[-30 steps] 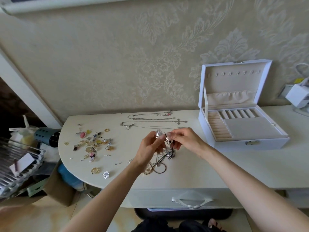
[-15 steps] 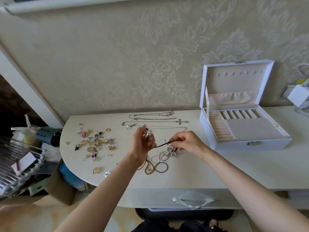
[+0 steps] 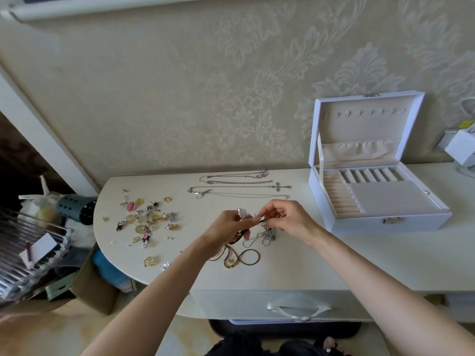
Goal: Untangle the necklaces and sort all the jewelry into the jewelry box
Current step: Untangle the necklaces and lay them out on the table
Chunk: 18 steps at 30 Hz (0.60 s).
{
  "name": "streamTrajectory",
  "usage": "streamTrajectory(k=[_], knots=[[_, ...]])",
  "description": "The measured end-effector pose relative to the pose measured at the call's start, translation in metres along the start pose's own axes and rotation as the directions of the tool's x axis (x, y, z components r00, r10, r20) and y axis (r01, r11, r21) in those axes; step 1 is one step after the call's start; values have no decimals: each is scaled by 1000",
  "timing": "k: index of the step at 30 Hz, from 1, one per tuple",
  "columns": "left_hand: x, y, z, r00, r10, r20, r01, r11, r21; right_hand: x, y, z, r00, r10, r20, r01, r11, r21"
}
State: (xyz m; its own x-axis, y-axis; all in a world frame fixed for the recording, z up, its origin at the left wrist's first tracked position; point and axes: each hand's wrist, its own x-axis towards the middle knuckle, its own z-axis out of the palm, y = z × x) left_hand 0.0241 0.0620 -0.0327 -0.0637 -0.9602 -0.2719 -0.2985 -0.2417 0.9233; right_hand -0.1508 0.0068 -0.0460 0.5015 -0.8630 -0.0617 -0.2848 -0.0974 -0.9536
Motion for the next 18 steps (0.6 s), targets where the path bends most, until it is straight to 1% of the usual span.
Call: streamTrajectory(k=[2, 4, 5, 7, 11, 15, 17, 18], knots=[[0, -2, -2, 998, -43, 35, 41, 997, 63, -1, 3, 2, 1000, -7, -4, 7, 998, -66], [1, -3, -3, 997, -48, 61, 46, 998, 32, -1, 8, 6, 1000, 4, -11, -6, 986, -164], [1, -3, -3, 997, -33, 68, 34, 999, -24, -1, 11, 7, 1000, 21, -10, -23, 980, -196], [1, -1, -4, 998, 12, 66, -2, 989, -145, -2, 17, 10, 998, 61, -4, -60, 978, -197], [0, 6, -6, 995, 101, 26, -89, 951, -297, -4, 27, 12, 997, 80, -19, -82, 977, -199], [2, 11, -13, 977, 213, -8, -189, 849, -494, -6, 31, 11, 996, 75, -49, -84, 972, -218], [2, 14, -16, 974, 226, -22, -198, 801, -565, -5, 33, 10, 997, 66, -49, -76, 967, -243], [2, 14, -17, 973, 229, -25, -200, 789, -581, -5, 33, 10, 997, 62, -43, -70, 971, -228]])
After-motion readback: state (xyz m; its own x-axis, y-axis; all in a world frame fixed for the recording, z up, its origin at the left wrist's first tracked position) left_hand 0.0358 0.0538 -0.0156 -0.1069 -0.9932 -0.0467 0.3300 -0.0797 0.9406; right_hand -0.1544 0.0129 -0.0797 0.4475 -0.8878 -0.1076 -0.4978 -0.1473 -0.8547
